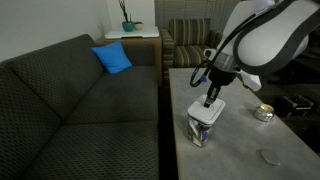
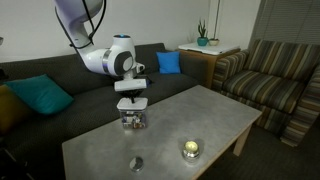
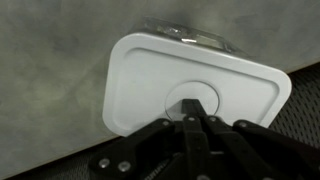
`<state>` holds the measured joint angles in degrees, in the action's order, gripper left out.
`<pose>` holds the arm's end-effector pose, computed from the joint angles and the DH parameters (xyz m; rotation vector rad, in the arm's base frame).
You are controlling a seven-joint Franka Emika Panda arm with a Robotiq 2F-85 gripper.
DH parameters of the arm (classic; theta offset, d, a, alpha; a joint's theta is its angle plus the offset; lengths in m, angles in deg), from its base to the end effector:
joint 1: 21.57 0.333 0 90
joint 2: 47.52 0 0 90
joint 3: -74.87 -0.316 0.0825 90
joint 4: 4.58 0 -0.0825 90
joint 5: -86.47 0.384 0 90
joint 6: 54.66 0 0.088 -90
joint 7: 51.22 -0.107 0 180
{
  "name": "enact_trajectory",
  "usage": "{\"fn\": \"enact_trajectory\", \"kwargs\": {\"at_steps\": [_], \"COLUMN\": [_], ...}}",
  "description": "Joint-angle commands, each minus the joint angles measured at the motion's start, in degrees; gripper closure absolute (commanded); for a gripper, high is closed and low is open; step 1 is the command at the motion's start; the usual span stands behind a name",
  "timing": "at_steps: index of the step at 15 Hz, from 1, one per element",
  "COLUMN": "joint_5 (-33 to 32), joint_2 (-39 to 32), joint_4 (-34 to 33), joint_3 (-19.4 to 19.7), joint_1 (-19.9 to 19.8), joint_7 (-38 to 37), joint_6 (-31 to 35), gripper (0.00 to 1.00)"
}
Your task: Place the lid on the container then push the button
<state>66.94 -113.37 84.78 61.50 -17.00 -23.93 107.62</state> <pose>0.6333 0.2051 -0.0053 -2.7269 -1.4113 -0.2702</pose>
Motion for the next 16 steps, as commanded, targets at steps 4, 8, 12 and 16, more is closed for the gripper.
{"fn": "enact_trajectory", "kwargs": {"at_steps": [4, 8, 12, 16], "joint_5": [2.69, 2.32, 0.75, 0.67], "joint_2": [-7.65, -3.06, 3.27, 6.51], "joint_4": [-8.54, -6.17, 1.45, 5.54], "joint_3": [-1.99, -0.11, -1.64, -2.64], "joint_1": [-0.4, 1.35, -0.18, -0.91], "joint_7": [3.93, 2.11, 5.27, 9.35], "joint_6": [-6.41, -9.34, -6.93, -5.88], "gripper": [1.0, 1.0, 1.0, 1.0]}}
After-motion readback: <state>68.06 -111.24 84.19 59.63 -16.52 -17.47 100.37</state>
